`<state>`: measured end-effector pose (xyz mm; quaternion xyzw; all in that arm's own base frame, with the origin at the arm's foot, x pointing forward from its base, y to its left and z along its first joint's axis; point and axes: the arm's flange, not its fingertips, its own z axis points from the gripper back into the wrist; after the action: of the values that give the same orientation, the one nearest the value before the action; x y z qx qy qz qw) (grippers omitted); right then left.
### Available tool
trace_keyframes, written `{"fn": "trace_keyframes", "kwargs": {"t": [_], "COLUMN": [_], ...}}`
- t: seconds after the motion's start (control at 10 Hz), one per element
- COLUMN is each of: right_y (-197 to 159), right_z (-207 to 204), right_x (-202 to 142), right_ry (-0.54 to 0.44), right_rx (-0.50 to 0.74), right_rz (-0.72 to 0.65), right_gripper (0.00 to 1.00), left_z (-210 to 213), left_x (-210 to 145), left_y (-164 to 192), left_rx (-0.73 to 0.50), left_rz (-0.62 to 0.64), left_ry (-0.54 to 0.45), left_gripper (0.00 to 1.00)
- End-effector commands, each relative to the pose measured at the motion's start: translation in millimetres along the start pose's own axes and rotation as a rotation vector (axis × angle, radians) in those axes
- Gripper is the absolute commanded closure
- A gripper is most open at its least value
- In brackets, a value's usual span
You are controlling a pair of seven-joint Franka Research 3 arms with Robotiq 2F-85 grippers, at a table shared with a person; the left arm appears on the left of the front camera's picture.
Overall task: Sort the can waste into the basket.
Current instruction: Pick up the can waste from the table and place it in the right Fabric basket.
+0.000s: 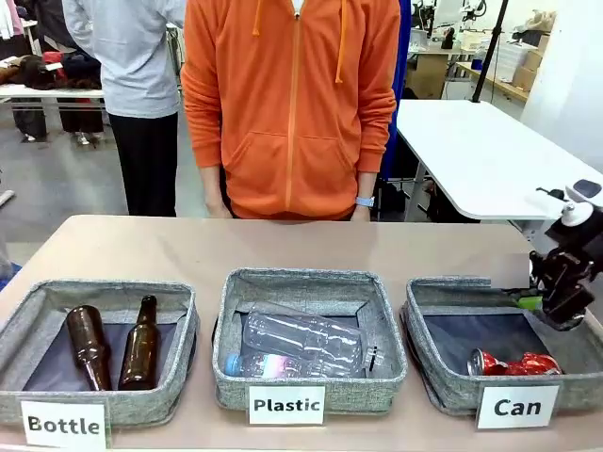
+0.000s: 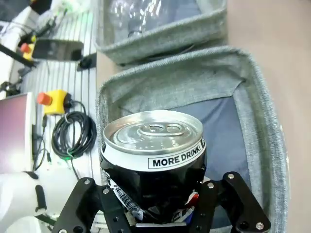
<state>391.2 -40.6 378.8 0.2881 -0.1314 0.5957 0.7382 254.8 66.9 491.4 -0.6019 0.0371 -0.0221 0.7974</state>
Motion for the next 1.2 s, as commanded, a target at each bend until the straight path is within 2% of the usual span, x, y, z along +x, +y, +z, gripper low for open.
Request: {"fn": "trace_keyframes", "kwargs": {"t": [0.0, 0.1, 0.2, 0.3, 0.4, 0.6, 0.7, 0.8, 0.9, 1.1], "right_y": [-3.7, -6.4, -10.3, -14.5, -15.3, -16.3, -19.9, -19.7, -17.6, -18.9], "right_z": [-20.7, -28.5, -33.3, -35.5, -30.1, -29.0, -31.9, -31.8, -32.8, -29.6], "right_x": [4.5, 2.8, 1.1, -1.9, -0.7, 5.2, 5.9, 5.7, 6.6, 8.5], "right_ry": [0.1, 0.123, 0.125, 0.155, 0.168, 0.205, 0.223, 0.205, 0.181, 0.192], "right_rx": [-0.059, -0.037, -0.02, -0.034, -0.028, -0.082, -0.082, -0.054, 0.006, -0.023], "right_rz": [-0.002, 0.015, 0.014, 0.004, 0.004, -0.037, -0.043, -0.054, -0.012, -0.03], "right_gripper": [1.0, 1.0, 0.52, 0.36, 0.0, 0.0, 0.12, 0.03, 0.0, 0.0], "left_z": [-71.0, -85.1, -50.5, -50.5, -50.5, -50.5, -50.5, -50.5, -50.5, -50.5], "left_x": [15.8, 21.2, 4.6, 4.6, 4.6, 4.6, 4.6, 4.6, 4.6, 4.6], "left_y": [-8.6, -6.7, -2.4, -2.4, -2.4, -2.4, -2.4, -2.4, -2.4, -2.4], "left_rx": [0.025, 0.062, 0.003, 0.003, 0.003, 0.003, 0.003, 0.003, 0.003, 0.003], "left_rz": [-0.01, -0.03, -0.009, -0.009, -0.009, -0.009, -0.009, -0.009, -0.009, -0.009], "left_ry": [0.182, 0.208, 0.114, 0.114, 0.114, 0.114, 0.114, 0.114, 0.114, 0.114], "left_gripper": [0.0, 0.0, 0.0, 0.0, 0.0, 0.0, 0.0, 0.0, 0.0, 0.0]}}
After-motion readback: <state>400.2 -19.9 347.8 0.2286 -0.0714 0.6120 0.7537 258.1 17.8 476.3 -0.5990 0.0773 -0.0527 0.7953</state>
